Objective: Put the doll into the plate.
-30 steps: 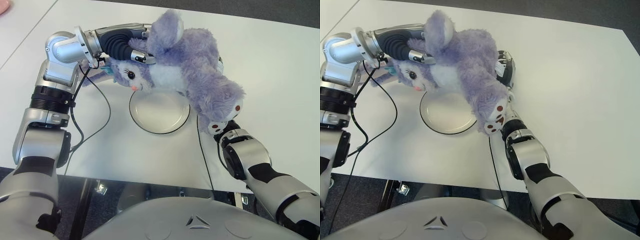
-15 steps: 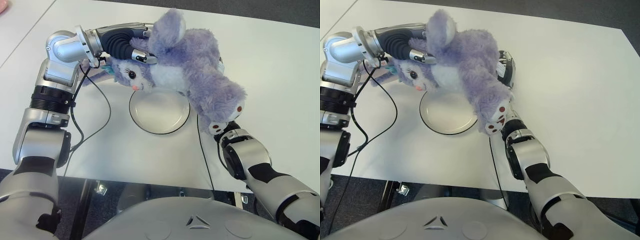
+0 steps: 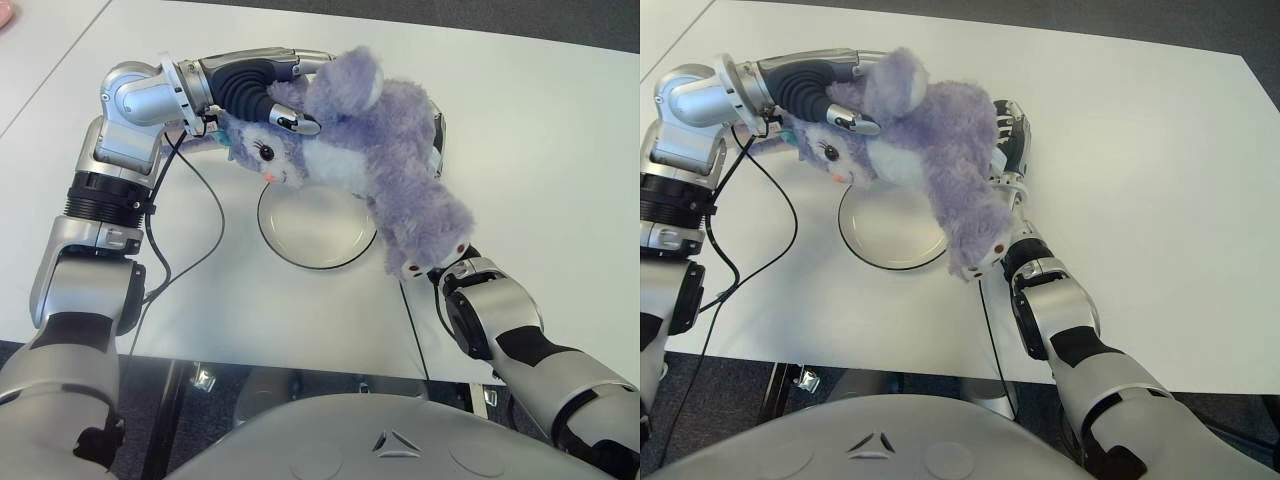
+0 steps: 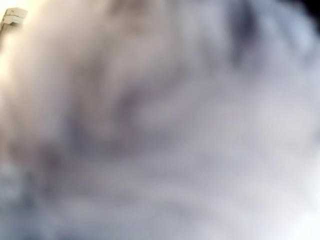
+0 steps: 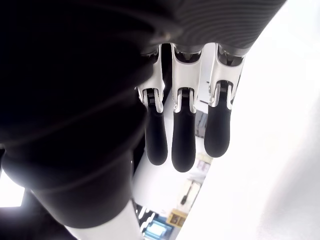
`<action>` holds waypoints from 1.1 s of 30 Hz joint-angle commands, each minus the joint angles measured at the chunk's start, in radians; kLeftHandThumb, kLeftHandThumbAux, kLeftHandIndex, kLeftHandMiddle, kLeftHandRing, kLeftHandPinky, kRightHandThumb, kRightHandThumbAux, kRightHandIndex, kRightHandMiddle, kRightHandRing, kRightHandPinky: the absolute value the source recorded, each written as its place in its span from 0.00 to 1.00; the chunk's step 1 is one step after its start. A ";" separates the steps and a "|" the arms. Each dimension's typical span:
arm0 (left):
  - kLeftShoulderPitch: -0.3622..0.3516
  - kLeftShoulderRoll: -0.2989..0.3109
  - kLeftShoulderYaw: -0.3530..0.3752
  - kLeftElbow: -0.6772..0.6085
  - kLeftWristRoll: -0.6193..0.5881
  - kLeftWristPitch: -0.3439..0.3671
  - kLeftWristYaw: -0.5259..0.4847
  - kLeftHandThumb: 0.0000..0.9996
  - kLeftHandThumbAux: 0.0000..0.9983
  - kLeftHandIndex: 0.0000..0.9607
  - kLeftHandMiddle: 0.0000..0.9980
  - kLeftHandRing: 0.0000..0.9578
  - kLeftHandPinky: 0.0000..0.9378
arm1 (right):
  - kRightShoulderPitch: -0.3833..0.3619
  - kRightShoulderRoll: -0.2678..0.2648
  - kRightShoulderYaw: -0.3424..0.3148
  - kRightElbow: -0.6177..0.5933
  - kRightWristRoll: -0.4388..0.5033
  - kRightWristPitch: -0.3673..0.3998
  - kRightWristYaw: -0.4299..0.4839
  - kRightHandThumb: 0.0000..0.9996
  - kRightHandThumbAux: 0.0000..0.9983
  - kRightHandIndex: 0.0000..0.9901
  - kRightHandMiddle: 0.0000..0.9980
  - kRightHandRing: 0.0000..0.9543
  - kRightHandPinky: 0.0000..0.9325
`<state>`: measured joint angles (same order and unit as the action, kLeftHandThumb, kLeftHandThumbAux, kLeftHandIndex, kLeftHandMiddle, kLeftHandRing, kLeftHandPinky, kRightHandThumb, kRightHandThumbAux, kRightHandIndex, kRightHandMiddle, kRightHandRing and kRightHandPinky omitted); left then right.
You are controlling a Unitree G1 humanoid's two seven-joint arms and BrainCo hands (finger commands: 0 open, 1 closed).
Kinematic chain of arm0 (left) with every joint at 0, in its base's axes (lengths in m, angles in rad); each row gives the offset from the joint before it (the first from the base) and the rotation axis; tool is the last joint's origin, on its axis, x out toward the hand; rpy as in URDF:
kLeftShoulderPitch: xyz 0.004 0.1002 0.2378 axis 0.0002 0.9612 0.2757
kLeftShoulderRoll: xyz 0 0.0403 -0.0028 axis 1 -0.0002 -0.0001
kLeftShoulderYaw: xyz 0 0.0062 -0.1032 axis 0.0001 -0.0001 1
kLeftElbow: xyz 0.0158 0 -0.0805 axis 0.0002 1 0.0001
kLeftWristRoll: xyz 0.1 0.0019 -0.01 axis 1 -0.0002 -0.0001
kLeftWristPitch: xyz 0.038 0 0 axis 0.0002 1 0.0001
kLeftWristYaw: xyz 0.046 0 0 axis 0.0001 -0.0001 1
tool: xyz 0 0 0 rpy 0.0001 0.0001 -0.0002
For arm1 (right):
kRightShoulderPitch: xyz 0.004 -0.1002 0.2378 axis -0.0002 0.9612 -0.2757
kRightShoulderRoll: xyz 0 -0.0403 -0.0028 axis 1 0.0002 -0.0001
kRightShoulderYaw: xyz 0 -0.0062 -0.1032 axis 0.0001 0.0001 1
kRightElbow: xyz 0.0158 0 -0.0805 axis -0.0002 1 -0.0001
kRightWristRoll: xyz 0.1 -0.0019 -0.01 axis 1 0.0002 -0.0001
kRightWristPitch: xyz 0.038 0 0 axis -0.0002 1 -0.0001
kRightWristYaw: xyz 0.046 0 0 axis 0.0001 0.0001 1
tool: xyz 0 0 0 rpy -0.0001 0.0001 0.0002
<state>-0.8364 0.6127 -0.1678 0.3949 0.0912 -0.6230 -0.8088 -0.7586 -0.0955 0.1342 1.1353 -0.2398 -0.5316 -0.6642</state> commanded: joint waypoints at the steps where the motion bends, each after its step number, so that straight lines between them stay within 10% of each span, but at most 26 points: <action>1: 0.034 -0.024 -0.010 -0.036 0.064 0.045 0.065 0.25 0.28 0.00 0.00 0.00 0.00 | 0.392 0.073 0.024 0.181 -0.032 0.001 0.007 0.12 1.00 0.31 0.39 0.46 0.49; 33: 0.010 -0.039 -0.019 0.045 0.134 0.028 0.104 0.23 0.28 0.00 0.00 0.00 0.00 | 0.405 0.064 0.002 0.177 -0.010 -0.008 0.051 0.08 1.00 0.31 0.38 0.43 0.45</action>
<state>-0.8365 0.6090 -0.1714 0.3994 0.1699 -0.5864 -0.7847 -0.7586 -0.0971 0.1307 1.1289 -0.2397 -0.5319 -0.6436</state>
